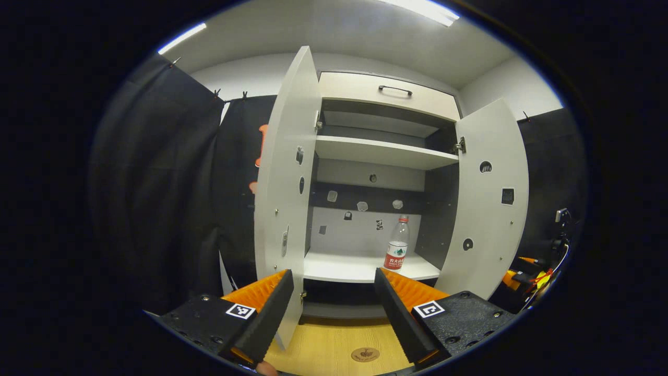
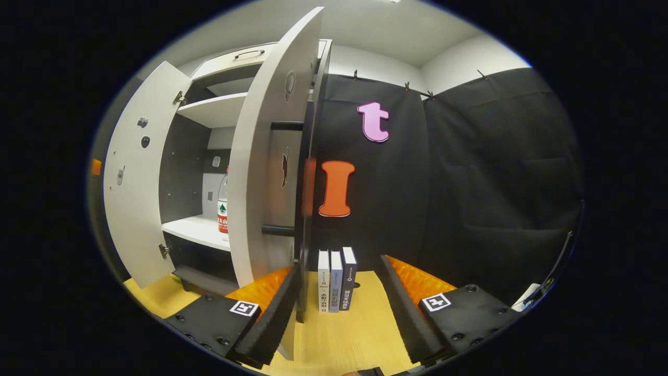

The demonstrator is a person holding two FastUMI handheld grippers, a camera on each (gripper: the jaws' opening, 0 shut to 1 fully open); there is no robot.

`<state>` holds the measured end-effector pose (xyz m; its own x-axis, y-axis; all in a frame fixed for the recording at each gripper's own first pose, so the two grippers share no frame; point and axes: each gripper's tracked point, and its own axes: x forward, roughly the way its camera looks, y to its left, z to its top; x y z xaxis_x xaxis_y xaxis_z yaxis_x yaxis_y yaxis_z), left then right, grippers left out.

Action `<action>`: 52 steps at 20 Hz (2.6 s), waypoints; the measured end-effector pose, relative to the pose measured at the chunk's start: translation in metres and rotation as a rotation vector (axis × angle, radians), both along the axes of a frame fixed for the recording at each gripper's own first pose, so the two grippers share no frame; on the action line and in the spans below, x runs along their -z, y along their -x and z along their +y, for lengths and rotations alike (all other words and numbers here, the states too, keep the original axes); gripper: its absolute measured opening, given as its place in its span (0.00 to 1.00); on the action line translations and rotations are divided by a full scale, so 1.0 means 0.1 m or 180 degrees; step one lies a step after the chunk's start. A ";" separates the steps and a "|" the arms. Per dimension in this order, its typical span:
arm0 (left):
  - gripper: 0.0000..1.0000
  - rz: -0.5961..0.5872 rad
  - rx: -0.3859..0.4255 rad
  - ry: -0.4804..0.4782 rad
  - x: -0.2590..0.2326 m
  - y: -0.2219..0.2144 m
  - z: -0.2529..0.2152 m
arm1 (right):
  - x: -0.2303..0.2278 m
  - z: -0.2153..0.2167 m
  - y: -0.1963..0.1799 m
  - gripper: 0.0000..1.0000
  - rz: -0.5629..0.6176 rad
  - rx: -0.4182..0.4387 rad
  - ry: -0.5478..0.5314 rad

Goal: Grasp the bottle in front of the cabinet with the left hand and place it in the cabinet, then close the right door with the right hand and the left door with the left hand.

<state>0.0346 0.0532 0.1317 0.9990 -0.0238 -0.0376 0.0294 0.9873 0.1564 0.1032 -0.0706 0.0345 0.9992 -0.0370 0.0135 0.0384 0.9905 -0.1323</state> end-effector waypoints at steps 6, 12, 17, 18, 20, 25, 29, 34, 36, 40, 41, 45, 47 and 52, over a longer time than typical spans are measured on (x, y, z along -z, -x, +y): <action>0.94 -0.0052 -0.0091 0.0102 -0.03 0.20 0.17 | 0.00 0.35 -0.04 0.96 0.0038 -0.0258 0.0066; 0.96 -0.0080 -0.0167 0.0071 -0.03 0.26 0.34 | 0.05 0.86 -0.14 0.96 0.0026 -0.0522 0.0122; 0.95 -0.0050 -0.0189 0.0094 0.03 0.25 0.45 | 0.11 1.09 -0.25 0.96 0.0046 -0.0597 0.0143; 0.95 -0.0041 -0.0191 0.0108 0.04 0.24 0.47 | 0.11 1.11 -0.28 0.96 0.0048 -0.0591 0.0155; 0.95 -0.0046 -0.0189 0.0132 0.06 0.23 0.51 | 0.09 1.15 -0.36 0.96 0.0040 -0.0600 0.0157; 0.95 -0.0079 -0.0203 0.0130 0.06 0.19 0.62 | 0.07 1.27 -0.54 0.96 0.0031 -0.0634 0.0143; 0.95 -0.0091 -0.0233 0.0123 0.07 0.14 0.74 | 0.07 1.53 -0.70 0.96 -0.0001 -0.0769 0.0197; 0.96 -0.0083 -0.0356 0.0171 0.06 0.13 0.95 | 0.14 1.87 -1.11 0.96 0.0078 -0.0790 0.0175; 0.95 -0.0078 -0.0426 0.0143 0.08 0.12 1.07 | 0.16 1.84 -1.13 0.96 0.0058 -0.0748 0.0210; 0.95 -0.0025 -0.0517 0.0119 0.19 0.03 1.32 | 0.13 1.87 -1.16 0.87 0.0043 -0.0708 0.0253; 0.95 -0.0007 -0.0528 0.0129 0.25 0.03 1.34 | 0.14 1.86 -1.15 0.87 0.0052 -0.0689 0.0251; 0.96 0.0083 -0.0555 0.0169 0.42 -0.08 1.56 | 0.13 1.87 -1.15 0.87 0.0065 -0.0582 0.0273; 0.95 0.0112 -0.0520 0.0181 0.47 -0.25 1.61 | 0.13 1.87 -1.15 0.87 0.0072 -0.0540 0.0286; 0.95 0.0212 -0.0490 0.0133 0.58 -0.46 1.71 | 0.12 1.88 -1.14 0.94 0.0116 -0.0481 0.0207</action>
